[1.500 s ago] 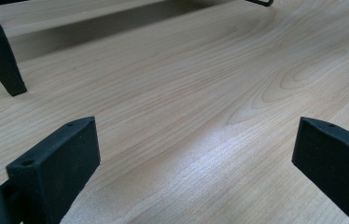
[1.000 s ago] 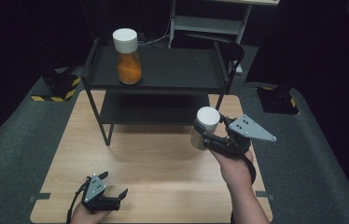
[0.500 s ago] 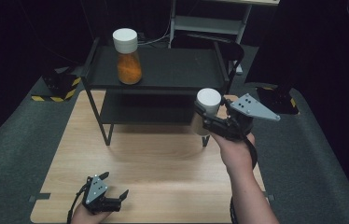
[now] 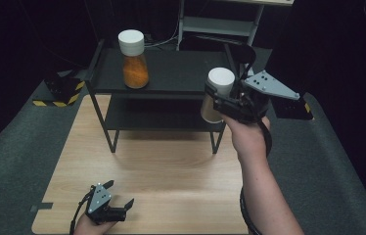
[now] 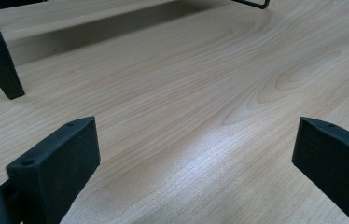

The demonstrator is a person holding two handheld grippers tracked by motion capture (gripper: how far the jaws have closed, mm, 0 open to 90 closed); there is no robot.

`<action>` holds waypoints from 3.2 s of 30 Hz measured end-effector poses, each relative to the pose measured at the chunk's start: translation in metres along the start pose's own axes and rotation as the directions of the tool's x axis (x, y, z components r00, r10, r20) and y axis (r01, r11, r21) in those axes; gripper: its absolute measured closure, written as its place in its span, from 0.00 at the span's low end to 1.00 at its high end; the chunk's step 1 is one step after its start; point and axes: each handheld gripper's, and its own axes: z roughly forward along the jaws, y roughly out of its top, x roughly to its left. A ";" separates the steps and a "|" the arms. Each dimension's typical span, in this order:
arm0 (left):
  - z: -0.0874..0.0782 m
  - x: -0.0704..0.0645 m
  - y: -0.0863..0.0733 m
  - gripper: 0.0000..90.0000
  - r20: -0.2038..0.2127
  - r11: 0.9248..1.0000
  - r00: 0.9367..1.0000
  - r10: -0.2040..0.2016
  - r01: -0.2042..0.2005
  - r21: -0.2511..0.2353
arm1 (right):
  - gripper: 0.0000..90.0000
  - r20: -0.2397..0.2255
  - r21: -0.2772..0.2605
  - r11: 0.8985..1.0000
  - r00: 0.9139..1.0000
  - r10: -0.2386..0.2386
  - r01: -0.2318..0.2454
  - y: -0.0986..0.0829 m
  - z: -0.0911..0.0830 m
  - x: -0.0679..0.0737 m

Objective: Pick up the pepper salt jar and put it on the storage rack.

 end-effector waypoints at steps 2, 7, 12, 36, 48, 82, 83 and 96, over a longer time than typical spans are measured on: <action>0.000 0.000 0.000 0.01 0.000 1.000 1.000 0.002 -0.002 0.000 | 0.38 0.008 -0.004 1.000 1.000 -0.003 0.003 0.010 0.005 0.000; 0.000 0.000 0.000 0.01 0.002 1.000 1.000 -0.001 0.001 -0.002 | 0.38 0.021 -0.011 1.000 1.000 -0.013 0.013 0.020 0.011 0.002; 0.000 0.000 0.000 0.01 0.003 1.000 1.000 0.001 -0.001 -0.002 | 0.38 0.036 -0.019 1.000 0.999 -0.008 0.009 0.028 0.020 0.003; -0.001 0.002 -0.001 0.01 0.011 1.000 1.000 -0.010 0.010 -0.007 | 0.37 0.102 0.003 1.000 0.995 -0.011 0.011 0.039 0.075 0.001; -0.001 0.003 -0.002 0.01 0.017 1.000 1.000 -0.013 0.013 -0.010 | 0.37 0.118 0.007 1.000 0.993 0.006 -0.006 0.044 0.097 -0.004; -0.001 0.003 -0.002 0.01 0.017 1.000 1.000 -0.013 0.014 -0.009 | 0.36 0.101 0.019 0.998 0.993 0.053 -0.055 0.038 0.104 -0.017; -0.001 0.003 -0.002 0.01 0.017 1.000 1.000 -0.014 0.014 -0.009 | 0.35 0.101 0.014 0.998 0.993 0.055 -0.057 0.038 0.104 -0.017; -0.001 0.002 -0.002 0.01 0.015 1.000 1.000 -0.012 0.012 -0.008 | 0.08 0.094 0.029 0.995 0.992 0.089 -0.093 0.040 0.104 -0.016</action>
